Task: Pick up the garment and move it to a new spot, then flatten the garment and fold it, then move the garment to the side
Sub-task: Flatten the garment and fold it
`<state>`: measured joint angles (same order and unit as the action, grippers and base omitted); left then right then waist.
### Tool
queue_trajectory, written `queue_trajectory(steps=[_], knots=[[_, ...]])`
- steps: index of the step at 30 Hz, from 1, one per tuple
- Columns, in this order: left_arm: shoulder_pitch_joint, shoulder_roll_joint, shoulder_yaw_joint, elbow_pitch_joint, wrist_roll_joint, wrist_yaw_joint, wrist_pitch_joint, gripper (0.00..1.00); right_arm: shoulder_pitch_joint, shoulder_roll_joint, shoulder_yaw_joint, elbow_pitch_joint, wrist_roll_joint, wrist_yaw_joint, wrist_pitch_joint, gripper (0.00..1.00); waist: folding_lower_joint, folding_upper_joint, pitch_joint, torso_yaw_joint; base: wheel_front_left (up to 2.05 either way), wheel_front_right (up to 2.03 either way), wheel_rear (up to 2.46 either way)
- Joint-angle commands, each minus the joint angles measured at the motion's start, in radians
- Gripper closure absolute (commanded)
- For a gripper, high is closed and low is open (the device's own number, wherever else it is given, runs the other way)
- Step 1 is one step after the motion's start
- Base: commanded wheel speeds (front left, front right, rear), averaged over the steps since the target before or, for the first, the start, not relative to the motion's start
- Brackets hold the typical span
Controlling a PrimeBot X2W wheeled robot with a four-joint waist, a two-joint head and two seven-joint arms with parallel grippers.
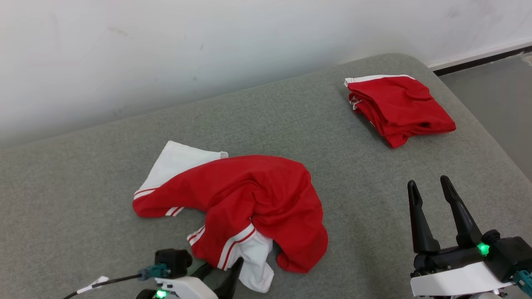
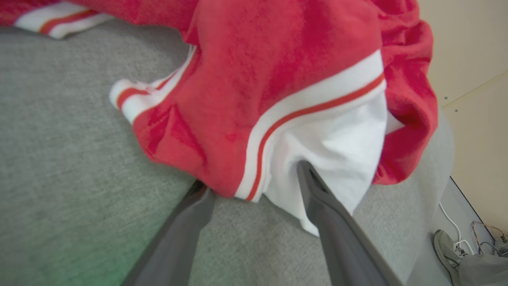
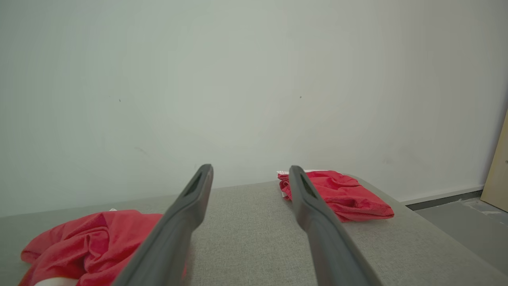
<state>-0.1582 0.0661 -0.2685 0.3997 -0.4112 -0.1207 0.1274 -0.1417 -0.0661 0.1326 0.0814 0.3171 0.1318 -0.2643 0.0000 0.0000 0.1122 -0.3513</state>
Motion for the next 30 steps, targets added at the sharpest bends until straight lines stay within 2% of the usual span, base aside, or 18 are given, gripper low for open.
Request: queue_trajectory(steps=[1,2,3,4,13,20,30], knots=[[-0.008,0.005,-0.004,0.011,-0.004,0.004,0.002,0.08,-0.011,0.001,-0.001,-0.004,0.000,-0.002,0.001,0.00,0.0000,0.0000,0.004,-0.004,0.00,0.00,0.00],[-0.012,0.006,-0.007,0.012,-0.003,0.003,0.000,0.39,-0.012,0.001,-0.002,-0.004,-0.001,-0.002,0.001,0.00,0.0000,0.0000,0.004,-0.004,0.00,0.00,0.00],[-0.017,0.006,-0.006,0.010,-0.005,0.003,-0.006,0.78,-0.011,0.002,-0.004,-0.004,-0.003,-0.002,0.001,0.00,0.0000,0.0000,0.004,-0.003,0.00,0.00,0.00],[-0.020,0.006,-0.005,0.007,-0.007,0.002,-0.012,1.00,-0.009,0.003,-0.007,-0.004,-0.004,-0.002,0.001,0.00,0.0000,0.0000,0.003,-0.001,0.00,0.00,0.00],[-0.017,0.025,-0.007,-0.059,-0.022,0.004,-0.025,1.00,0.012,0.006,-0.015,0.002,-0.005,-0.002,0.001,0.00,0.0000,0.0000,-0.011,0.072,0.00,0.00,0.00],[0.009,0.094,0.056,-0.149,-0.013,0.063,-0.013,1.00,0.022,-0.009,-0.021,0.006,-0.010,-0.002,0.001,0.00,0.0000,0.0000,-0.028,0.162,0.00,0.00,0.00],[0.060,0.197,0.140,-0.198,0.001,0.141,0.027,1.00,0.019,-0.025,-0.041,0.006,-0.015,-0.002,0.001,0.00,0.0000,0.0000,-0.019,0.255,0.00,0.00,0.00]])
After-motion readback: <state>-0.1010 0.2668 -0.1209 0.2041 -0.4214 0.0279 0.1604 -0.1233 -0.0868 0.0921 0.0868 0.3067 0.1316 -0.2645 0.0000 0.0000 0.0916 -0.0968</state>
